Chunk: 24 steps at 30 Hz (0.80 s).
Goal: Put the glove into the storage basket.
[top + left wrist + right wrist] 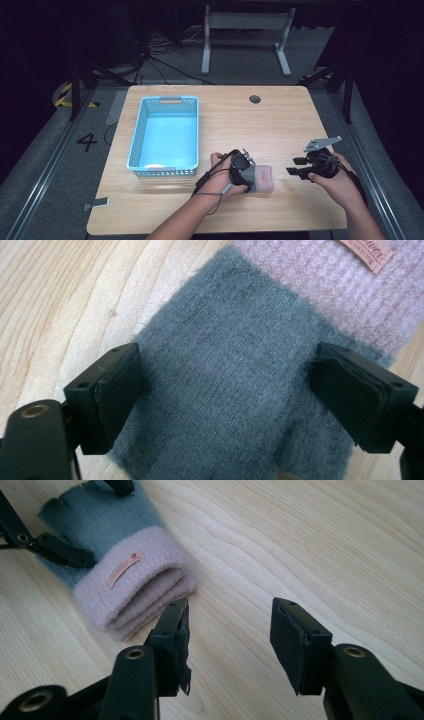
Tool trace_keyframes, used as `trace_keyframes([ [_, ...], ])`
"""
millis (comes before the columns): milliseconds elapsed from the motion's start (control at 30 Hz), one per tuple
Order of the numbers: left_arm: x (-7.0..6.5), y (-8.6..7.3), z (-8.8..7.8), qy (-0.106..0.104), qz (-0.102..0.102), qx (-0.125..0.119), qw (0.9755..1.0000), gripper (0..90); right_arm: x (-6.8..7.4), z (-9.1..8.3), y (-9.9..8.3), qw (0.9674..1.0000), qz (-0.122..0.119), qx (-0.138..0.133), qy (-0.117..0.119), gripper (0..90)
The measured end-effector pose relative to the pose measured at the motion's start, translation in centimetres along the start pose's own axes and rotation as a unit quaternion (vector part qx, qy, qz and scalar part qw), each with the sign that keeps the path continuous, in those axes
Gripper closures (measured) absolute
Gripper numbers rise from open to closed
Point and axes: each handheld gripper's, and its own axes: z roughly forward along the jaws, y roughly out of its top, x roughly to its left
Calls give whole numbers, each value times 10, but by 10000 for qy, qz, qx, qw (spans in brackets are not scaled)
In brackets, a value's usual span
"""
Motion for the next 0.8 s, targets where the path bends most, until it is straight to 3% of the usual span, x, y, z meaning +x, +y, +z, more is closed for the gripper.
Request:
trace_keyframes([
  [167, -1, 1, 0, 4, -10, 35, 10000, 150, 1, 1, 1, 10000, -27, 3, 20, 505],
  [267, -4, 1, -1, 8, 29, 56, 10000, 202, 1, 0, 1, 10000, -21, -18, 18, 505],
  [533, -9, 1, -5, -19, 49, 45, 10000, 391, 0, 0, 0, 10000, 8, -29, -1, 505],
  [667, -13, 1, -6, -85, 200, 2, 9998, 575, -1, -1, 0, 10000, 21, -48, -11, 505],
  [800, -14, -1, -7, -131, 142, -101, 9998, 661, -1, -2, 0, 10000, 18, -59, -14, 505],
])
